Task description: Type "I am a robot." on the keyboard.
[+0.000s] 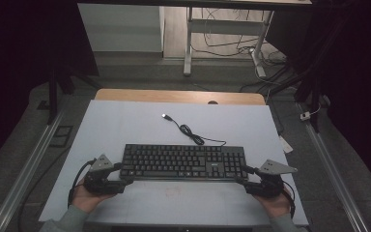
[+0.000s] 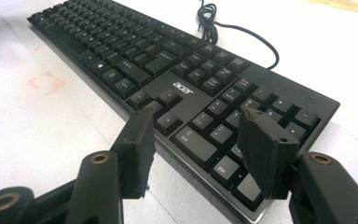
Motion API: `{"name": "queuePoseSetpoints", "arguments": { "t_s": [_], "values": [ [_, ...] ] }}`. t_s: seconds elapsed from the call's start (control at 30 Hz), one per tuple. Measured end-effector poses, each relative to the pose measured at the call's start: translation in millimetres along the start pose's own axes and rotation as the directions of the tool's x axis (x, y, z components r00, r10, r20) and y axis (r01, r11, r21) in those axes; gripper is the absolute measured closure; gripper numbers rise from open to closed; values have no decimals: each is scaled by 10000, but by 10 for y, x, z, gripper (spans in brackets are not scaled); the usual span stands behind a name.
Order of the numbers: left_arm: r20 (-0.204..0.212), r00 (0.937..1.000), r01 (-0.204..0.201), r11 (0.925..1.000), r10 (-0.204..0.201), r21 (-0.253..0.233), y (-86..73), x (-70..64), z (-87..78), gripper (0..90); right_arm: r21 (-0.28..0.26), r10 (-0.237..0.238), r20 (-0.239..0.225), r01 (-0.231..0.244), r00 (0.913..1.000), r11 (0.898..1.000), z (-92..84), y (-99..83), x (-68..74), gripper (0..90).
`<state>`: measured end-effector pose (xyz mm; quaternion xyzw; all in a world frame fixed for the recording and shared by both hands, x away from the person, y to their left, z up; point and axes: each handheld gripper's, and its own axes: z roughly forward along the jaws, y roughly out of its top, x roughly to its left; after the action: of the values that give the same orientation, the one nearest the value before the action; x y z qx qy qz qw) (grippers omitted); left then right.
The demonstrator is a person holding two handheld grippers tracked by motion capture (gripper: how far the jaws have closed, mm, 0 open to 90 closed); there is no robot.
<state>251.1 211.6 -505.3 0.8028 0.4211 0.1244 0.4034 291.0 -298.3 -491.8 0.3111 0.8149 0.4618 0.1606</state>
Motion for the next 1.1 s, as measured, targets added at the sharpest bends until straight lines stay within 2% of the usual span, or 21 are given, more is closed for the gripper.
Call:
{"name": "queuePoseSetpoints", "arguments": {
  "t_s": [0.67,1.1],
  "values": [
    [-198,9997,129,9999,-131,-106,-31,16,-62,278,72,-160,-215,162,9996,9998,94,47,16,469],
    [-274,9994,190,9992,-200,-350,33,14,-104,326,-150,-159,-443,152,9989,9998,188,190,104,472]
  ]
}}
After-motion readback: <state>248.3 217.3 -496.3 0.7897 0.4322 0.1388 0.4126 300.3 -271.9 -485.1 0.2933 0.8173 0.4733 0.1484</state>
